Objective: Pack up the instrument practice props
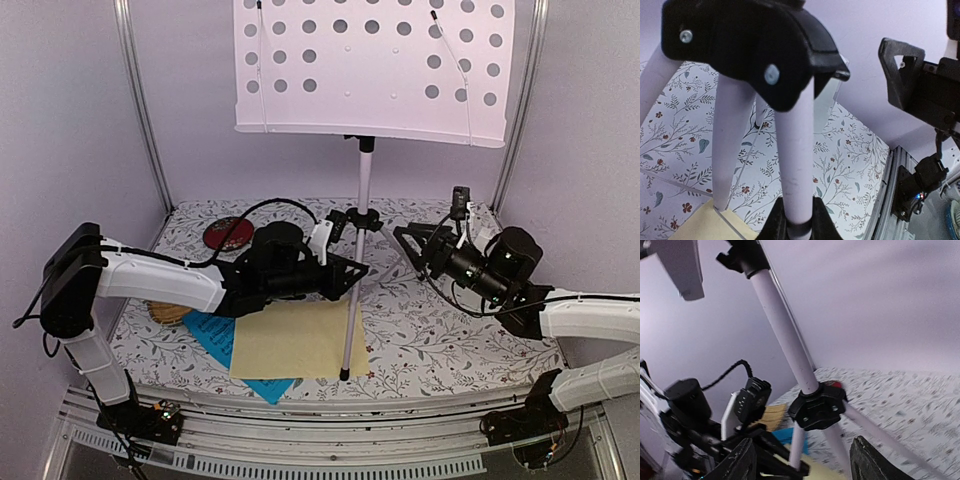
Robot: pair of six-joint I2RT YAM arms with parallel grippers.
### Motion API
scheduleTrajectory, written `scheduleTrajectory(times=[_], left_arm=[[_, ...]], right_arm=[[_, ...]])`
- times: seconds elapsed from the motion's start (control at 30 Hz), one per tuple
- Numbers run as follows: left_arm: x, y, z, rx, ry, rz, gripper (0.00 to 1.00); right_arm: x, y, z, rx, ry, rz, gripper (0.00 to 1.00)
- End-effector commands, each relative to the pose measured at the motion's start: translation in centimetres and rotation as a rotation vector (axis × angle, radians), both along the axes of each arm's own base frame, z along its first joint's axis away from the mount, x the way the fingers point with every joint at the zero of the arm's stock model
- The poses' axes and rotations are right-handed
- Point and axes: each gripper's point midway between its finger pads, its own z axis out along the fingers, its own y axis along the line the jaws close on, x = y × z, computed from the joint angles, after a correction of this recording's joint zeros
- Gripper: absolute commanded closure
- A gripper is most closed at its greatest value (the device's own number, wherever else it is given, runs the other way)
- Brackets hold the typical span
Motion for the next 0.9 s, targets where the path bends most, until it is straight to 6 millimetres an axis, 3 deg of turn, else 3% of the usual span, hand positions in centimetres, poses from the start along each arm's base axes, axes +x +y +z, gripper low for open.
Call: scheduleTrajectory(times=[0.0, 0.17, 0.5, 0.87], left_arm=[[-0.4, 0.7, -0.5, 0.05, -0.024, -0.005, 1.0], [-0.4, 0.7, -0.2, 0.05, -0.034, -0.008, 1.0], [-0.5, 0.8, -0.2, 0.055, -0.041, -0.011, 1.0], [-0.5, 0.8, -0.3, 0.049, -0.038, -0.007, 1.0]], right_arm=[[0.3, 1.0, -0.9, 0.362, 0.519, 0.183, 0.36], [0.7, 2.9, -1.2, 0.479, 0.693, 0.322, 0.43], [2.6, 4.3, -1.0, 0.518, 0.712, 0.348, 0.5], [4.1, 4.4, -1.9, 0.5, 0.716, 0.309, 0.8]])
